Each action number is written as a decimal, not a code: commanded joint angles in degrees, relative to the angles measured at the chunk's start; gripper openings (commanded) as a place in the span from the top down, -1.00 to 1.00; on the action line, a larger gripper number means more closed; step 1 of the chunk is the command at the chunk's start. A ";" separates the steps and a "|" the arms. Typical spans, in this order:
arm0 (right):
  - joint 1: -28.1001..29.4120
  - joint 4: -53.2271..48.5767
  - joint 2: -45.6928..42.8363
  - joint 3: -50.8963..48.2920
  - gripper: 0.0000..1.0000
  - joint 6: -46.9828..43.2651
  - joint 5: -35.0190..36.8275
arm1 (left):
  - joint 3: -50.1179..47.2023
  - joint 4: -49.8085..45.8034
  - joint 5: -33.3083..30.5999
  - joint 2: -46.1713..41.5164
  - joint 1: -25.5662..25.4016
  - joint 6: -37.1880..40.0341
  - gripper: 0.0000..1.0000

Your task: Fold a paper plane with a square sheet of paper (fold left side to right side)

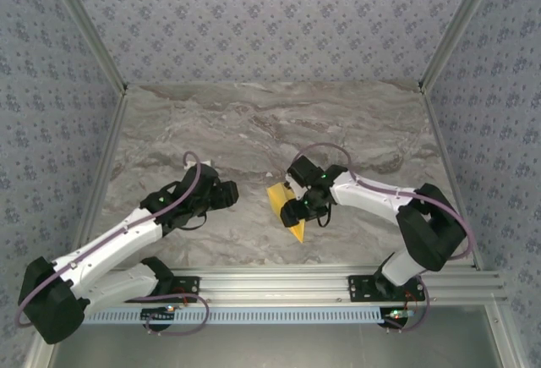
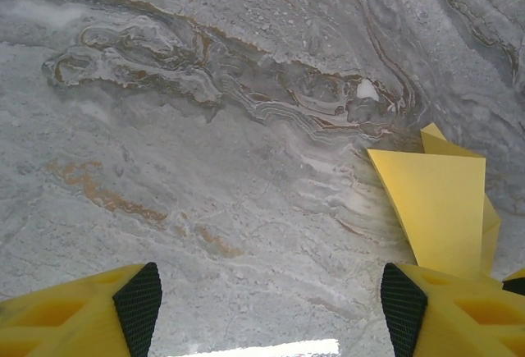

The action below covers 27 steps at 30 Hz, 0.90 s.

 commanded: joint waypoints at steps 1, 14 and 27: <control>0.66 -2.05 2.20 2.59 -0.33 -1.40 0.91 | -1.14 0.04 0.20 -1.15 0.41 -0.75 -0.47; 2.88 -2.77 7.77 6.39 0.05 -2.02 4.75 | -1.43 -0.88 0.25 -1.60 0.85 -0.59 -0.49; 2.29 -0.54 10.40 8.93 0.78 0.04 6.04 | -0.73 -1.64 0.51 -2.24 0.93 -0.08 -0.50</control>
